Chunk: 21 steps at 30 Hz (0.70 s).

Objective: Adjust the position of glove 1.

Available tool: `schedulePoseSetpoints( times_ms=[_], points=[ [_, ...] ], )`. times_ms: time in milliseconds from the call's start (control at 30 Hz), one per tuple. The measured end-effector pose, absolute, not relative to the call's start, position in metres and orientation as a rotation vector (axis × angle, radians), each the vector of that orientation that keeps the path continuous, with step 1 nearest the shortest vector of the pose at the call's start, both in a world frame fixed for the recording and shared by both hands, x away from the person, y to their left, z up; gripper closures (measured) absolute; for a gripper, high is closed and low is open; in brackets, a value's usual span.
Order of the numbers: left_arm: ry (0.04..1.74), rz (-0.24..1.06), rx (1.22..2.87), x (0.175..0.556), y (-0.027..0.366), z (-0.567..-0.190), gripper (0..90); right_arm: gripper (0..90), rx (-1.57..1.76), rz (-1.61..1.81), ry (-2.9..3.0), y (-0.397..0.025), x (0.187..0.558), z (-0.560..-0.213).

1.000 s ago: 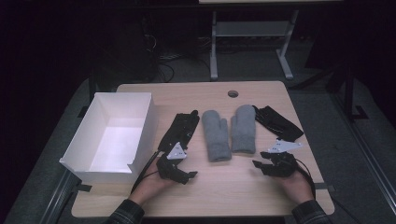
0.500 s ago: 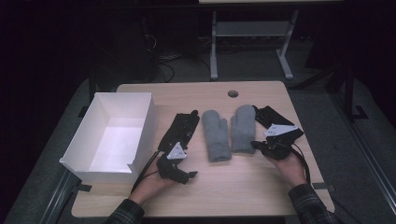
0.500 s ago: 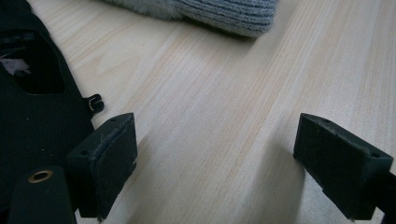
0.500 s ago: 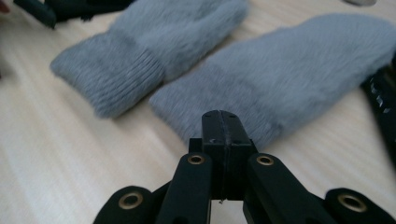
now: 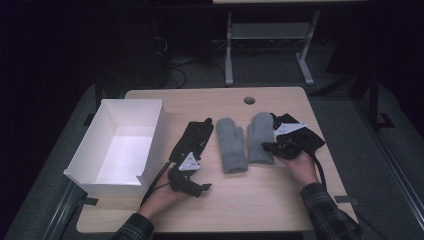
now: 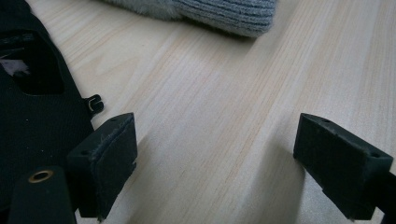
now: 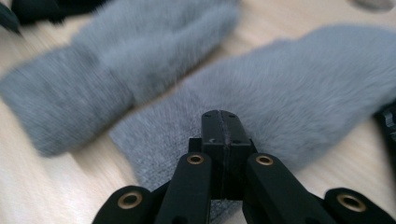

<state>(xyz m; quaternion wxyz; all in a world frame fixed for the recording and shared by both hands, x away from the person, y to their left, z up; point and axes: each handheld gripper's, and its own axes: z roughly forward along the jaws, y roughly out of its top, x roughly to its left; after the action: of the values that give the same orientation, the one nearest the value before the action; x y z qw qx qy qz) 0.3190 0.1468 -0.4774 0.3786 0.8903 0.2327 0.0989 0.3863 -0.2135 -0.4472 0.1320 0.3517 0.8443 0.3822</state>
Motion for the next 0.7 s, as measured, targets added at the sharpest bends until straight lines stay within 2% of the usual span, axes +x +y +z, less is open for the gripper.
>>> schedulePoseSetpoints(
  times_ms=[100, 400, 700],
  points=[
    [0.597, 0.252, 2.273, 0.319, 0.146, -0.478, 12.8, 90.0, 1.039, 1.084, 2.481, -0.212, 0.39, -0.457],
    [0.599, 0.248, 2.271, 0.319, 0.146, -0.478, 12.8, 90.0, 1.055, 1.083, 2.508, -0.214, 0.383, -0.455],
    [0.597, 0.248, 2.268, 0.319, 0.146, -0.478, 12.8, 90.0, 1.05, 1.098, 2.533, -0.217, 0.359, -0.453]
  ],
)
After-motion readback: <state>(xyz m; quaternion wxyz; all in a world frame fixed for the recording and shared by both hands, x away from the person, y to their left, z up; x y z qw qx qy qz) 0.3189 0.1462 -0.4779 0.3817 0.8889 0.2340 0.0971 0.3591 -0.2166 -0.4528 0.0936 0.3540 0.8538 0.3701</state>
